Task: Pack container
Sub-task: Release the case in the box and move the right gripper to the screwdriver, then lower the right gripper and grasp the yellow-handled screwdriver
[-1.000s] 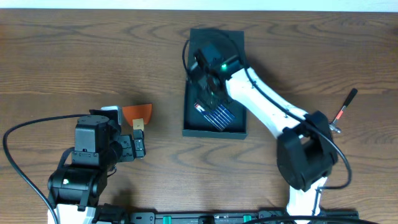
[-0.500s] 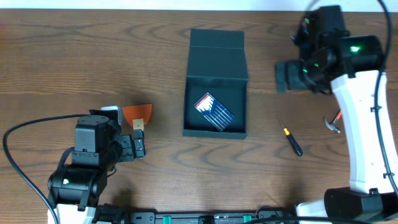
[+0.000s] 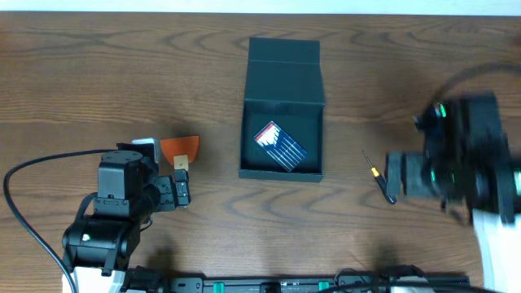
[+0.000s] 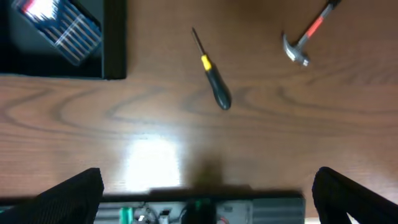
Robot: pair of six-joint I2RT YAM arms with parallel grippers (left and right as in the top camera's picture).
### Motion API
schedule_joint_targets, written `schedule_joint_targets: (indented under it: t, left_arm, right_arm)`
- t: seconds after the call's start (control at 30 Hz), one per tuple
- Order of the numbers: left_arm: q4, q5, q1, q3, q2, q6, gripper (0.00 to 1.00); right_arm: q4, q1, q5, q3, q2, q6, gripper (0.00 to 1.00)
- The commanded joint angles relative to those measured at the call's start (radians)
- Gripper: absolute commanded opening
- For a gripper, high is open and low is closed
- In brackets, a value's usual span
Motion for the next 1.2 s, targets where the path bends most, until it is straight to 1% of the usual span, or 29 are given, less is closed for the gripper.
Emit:
schedule_joint_targets:
  t: [0.0,0.07,0.13,0.23,0.33,0.47,0.6,0.73,0.93,1.17]
  left_arm:
    - [-0.001,-0.011,-0.002,0.018,0.001,0.021,0.99]
    - [-0.001,-0.011,-0.002,0.018,0.001,0.021,0.98]
    - [-0.001,-0.011,-0.002,0.018,0.001,0.021,0.99]
    - [-0.001,-0.011,-0.002,0.018,0.001,0.021,0.99]
    - [-0.002,-0.011,-0.002,0.018,0.001,0.021,0.98]
    - [-0.002,-0.011,-0.002,0.018,0.001,0.021,0.99]
    - [-0.001,-0.011,-0.002,0.018,0.001,0.021,0.98]
    - [-0.001,-0.011,-0.002,0.018,0.001,0.021,0.99]
    - [0.003,-0.011,-0.002,0.018,0.001,0.021,0.98]
    - [0.023,-0.011,-0.002,0.018,0.001,0.021,0.99]
  right_arm:
    - [0.058,-0.006,-0.006,-0.143,-0.097,-0.155,0.99]
    - [0.092,-0.006,-0.003,-0.217,-0.117,-0.234,0.99]
    - [0.111,-0.019,-0.004,-0.267,-0.099,-0.235,0.99]
    - [0.151,-0.062,-0.008,-0.306,-0.02,-0.235,0.99]
    - [0.166,-0.119,-0.008,-0.308,0.108,-0.235,0.99]
    - [0.244,-0.171,-0.008,-0.308,0.278,-0.253,0.99]
    - [0.287,-0.182,-0.008,-0.308,0.419,-0.304,0.99]
    - [0.344,-0.182,-0.008,-0.308,0.543,-0.307,0.99]
    - [0.394,-0.181,-0.004,-0.308,0.666,-0.314,0.97]
    - [0.399,-0.18,-0.005,-0.309,0.724,-0.314,0.95]
